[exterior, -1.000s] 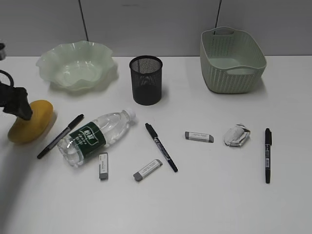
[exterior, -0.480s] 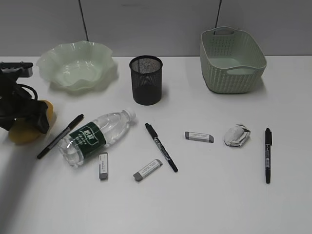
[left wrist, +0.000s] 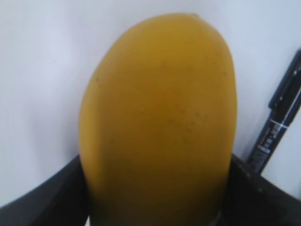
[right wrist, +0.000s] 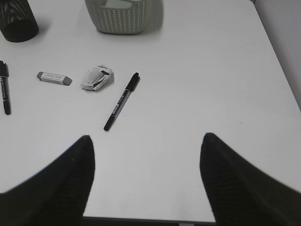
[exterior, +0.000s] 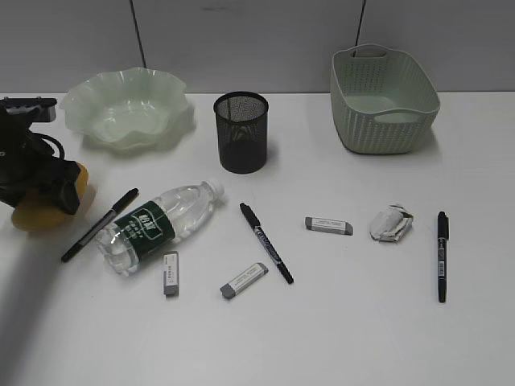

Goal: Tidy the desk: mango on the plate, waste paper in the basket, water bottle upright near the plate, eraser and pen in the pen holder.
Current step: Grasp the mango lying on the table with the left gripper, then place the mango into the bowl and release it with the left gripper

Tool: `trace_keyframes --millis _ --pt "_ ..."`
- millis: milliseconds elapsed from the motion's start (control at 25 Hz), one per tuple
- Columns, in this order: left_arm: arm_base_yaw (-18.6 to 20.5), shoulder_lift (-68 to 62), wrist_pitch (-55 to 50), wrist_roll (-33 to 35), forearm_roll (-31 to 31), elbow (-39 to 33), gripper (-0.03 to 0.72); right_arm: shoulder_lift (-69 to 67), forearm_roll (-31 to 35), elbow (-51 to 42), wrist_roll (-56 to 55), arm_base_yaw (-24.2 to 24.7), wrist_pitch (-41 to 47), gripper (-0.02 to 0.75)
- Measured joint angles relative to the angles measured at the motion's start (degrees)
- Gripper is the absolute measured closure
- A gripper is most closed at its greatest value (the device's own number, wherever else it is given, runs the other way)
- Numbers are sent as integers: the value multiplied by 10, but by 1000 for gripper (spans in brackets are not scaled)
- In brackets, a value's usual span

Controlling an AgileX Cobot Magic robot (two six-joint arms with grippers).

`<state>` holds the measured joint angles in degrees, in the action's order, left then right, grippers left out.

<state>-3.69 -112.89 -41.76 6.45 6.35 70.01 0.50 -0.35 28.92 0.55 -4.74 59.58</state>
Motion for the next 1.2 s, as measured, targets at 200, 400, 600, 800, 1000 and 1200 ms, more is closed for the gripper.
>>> trace_keyframes --millis 200,400,600,800,1000,1200 --pt "0 26 -60 -1 0 36 120 0 0 0 0 0 0 184" --pt "0 67 -63 -1 20 111 120 0 0 0 0 0 0 184" --pt "0 56 -34 -1 75 195 120 0 0 0 0 0 0 184" --pt "-6 7 86 -2 110 223 120 0 0 0 0 0 0 184" --pt "-19 -61 180 -2 140 226 120 0 0 0 0 0 0 184" --pt "-34 -140 228 -2 147 250 120 0 0 0 0 0 0 184"
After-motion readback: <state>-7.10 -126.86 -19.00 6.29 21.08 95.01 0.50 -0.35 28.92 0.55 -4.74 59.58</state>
